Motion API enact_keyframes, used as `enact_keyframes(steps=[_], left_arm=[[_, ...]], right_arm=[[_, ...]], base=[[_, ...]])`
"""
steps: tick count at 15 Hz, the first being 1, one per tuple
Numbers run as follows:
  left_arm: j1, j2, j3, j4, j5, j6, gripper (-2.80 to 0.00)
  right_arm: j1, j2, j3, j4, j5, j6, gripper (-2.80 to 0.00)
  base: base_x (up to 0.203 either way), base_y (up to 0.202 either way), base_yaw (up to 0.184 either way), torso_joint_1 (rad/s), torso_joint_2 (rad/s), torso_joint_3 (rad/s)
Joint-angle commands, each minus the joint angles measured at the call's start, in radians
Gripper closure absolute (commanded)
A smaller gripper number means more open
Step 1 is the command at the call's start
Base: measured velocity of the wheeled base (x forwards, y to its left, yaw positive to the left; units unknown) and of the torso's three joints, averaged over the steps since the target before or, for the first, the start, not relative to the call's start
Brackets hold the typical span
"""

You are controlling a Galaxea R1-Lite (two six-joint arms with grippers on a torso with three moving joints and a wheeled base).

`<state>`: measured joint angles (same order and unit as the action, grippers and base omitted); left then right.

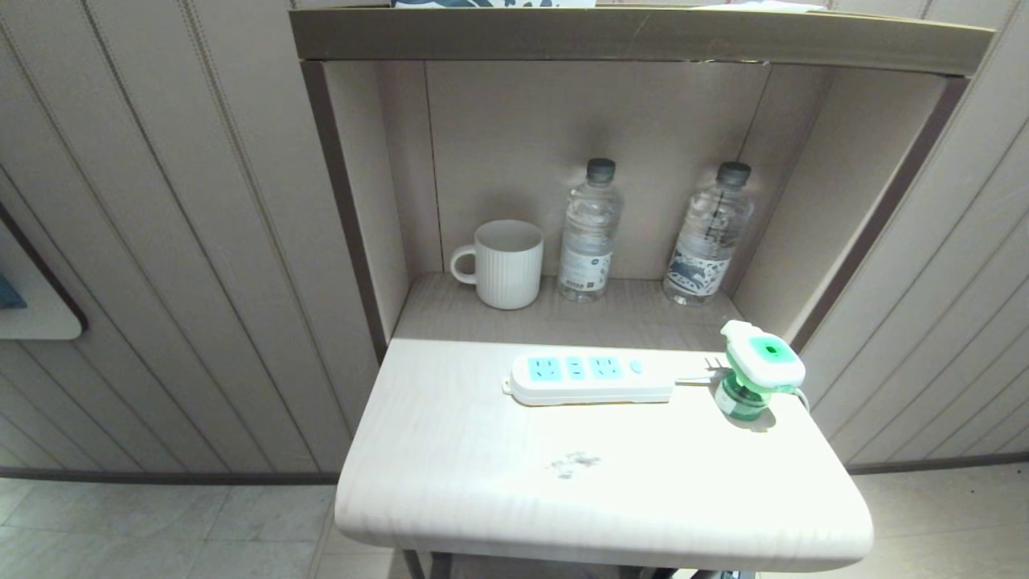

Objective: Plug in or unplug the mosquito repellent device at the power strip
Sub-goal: Pick up the mosquito repellent liquid

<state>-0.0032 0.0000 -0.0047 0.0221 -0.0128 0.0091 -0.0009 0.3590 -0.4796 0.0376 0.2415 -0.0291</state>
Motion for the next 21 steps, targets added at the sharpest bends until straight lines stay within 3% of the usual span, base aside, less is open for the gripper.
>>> enact_keyframes(steps=[1, 3, 5, 7, 10, 12, 14, 17, 21], left_arm=[[0.000, 0.002, 0.000, 0.001, 0.000, 0.000, 0.00], [0.000, 0.002, 0.000, 0.000, 0.000, 0.000, 0.00], [0.000, 0.002, 0.000, 0.000, 0.000, 0.000, 0.00], [0.000, 0.002, 0.000, 0.001, 0.000, 0.000, 0.00], [0.000, 0.002, 0.000, 0.000, 0.000, 0.000, 0.00], [0.000, 0.002, 0.000, 0.001, 0.000, 0.000, 0.00], [0.000, 0.002, 0.000, 0.001, 0.000, 0.000, 0.00], [0.000, 0.002, 0.000, 0.000, 0.000, 0.000, 0.00], [0.000, 0.002, 0.000, 0.001, -0.001, 0.000, 0.00]], right_arm=[[0.001, 0.241, -0.112, -0.042, 0.045, 0.005, 0.00], [0.030, 0.370, -0.206, -0.070, 0.063, 0.062, 0.00], [0.132, 0.434, -0.272, -0.082, 0.052, 0.134, 0.00], [0.214, 0.506, -0.294, -0.107, -0.050, 0.156, 0.00], [0.406, 0.602, -0.293, -0.189, -0.317, 0.155, 0.00], [0.635, 0.653, -0.281, -0.244, -0.625, 0.147, 0.00], [0.773, 0.701, -0.221, -0.409, -0.840, 0.118, 0.00], [0.785, 0.764, -0.080, -0.713, -0.910, 0.055, 0.00], [0.741, 0.847, 0.080, -1.087, -0.949, -0.067, 0.00]], base=[[0.000, 0.000, 0.000, 0.000, 0.00, 0.000], [0.000, 0.000, 0.000, 0.000, 0.00, 0.000], [0.000, 0.000, 0.000, 0.000, 0.00, 0.000], [0.000, 0.000, 0.000, 0.000, 0.00, 0.000], [0.000, 0.000, 0.000, 0.000, 0.00, 0.000], [0.000, 0.000, 0.000, 0.000, 0.00, 0.000], [0.000, 0.000, 0.000, 0.000, 0.00, 0.000], [0.000, 0.000, 0.000, 0.000, 0.00, 0.000], [0.000, 0.000, 0.000, 0.000, 0.00, 0.000]])
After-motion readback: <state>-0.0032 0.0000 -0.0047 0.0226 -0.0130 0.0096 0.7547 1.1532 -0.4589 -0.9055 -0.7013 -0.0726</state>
